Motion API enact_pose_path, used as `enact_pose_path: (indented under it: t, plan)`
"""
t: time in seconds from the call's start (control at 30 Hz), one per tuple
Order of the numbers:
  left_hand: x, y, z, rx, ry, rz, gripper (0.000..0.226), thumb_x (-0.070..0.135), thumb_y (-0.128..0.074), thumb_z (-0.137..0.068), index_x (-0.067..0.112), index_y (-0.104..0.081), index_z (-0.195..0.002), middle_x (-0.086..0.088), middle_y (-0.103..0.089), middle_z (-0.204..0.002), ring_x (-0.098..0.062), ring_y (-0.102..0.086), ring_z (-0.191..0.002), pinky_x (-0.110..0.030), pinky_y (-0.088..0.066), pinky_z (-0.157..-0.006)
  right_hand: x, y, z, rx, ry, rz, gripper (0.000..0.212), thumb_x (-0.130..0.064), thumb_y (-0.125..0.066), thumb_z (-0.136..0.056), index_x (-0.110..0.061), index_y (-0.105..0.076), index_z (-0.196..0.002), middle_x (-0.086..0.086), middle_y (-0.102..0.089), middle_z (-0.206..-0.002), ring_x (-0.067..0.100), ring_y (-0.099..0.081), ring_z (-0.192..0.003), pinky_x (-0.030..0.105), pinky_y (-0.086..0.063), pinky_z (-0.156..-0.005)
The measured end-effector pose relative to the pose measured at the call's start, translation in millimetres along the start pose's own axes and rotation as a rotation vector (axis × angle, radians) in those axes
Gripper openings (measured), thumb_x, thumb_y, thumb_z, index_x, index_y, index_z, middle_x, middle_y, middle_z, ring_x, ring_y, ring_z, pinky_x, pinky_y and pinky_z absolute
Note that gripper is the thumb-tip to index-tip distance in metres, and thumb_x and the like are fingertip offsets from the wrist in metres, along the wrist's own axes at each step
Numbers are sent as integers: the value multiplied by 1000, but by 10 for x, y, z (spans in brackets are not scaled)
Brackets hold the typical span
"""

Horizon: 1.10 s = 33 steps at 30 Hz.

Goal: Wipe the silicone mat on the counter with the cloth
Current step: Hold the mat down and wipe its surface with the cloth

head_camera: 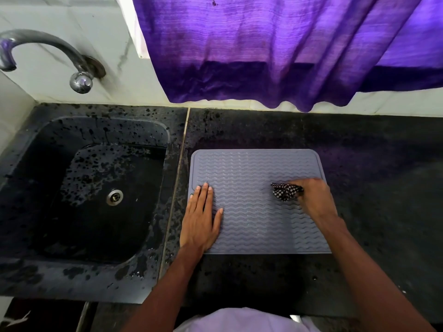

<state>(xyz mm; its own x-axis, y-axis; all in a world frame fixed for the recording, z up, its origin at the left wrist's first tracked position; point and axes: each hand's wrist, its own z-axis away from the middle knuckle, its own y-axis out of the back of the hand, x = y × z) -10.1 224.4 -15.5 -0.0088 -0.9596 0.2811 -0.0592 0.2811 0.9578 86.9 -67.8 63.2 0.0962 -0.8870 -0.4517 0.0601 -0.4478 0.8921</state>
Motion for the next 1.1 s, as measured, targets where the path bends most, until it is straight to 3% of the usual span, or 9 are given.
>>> enact_pose_path:
  t: [0.1, 0.23, 0.43, 0.7, 0.93, 1.1]
  plan:
    - [1, -5, 7, -7, 1, 1, 69, 50, -26, -105, 7, -21, -158, -8, -16, -167, -21, -9, -155, -39, -11, -125, 55, 97, -30, 69, -2, 5, 46, 7, -67, -67, -26, -77, -97, 4, -75, -85, 23, -69, -79, 34, -57, -75]
    - [2, 1, 0, 6, -5, 10, 69, 49, -28, -104, 6, -24, -157, -9, -19, -166, -22, -12, -155, -40, -13, -125, 228, 44, 22, 15, -55, -11, 46, 9, -64, -69, -26, -76, -97, 5, -75, -89, 25, -70, -82, 40, -58, -80]
    - [-6, -20, -1, 18, -8, 14, 69, 50, -28, -104, 6, -24, -158, -8, -19, -166, -20, -12, -155, -39, -12, -126, 270, 143, -27, 28, -79, 5, 46, 6, -63, -71, -27, -75, -102, 8, -75, -88, 27, -68, -79, 39, -57, -80]
    - [-19, -21, 4, 51, -14, 55, 69, 50, -31, -104, 6, -29, -156, -7, -24, -165, -20, -15, -155, -39, -13, -126, 338, 220, 14, 71, -85, 13, 50, 10, -62, -70, -26, -75, -103, 5, -73, -79, 21, -66, -68, 29, -55, -74]
    - [-14, -23, 5, 95, -20, 87, 67, 48, -35, -103, 6, -33, -155, -7, -29, -163, -21, -19, -154, -40, -16, -125, 336, 238, 117, 26, -95, 8, 52, 10, -65, -73, -27, -73, -107, 5, -73, -85, 20, -65, -70, 32, -57, -80]
    - [-20, -40, -1, 115, -25, 104, 67, 49, -36, -103, 5, -34, -154, -7, -30, -163, -21, -21, -153, -43, -19, -125, 314, 174, 270, 46, -68, -13, 54, 16, -69, -65, -21, -75, -104, 5, -75, -91, 20, -67, -76, 25, -50, -83]
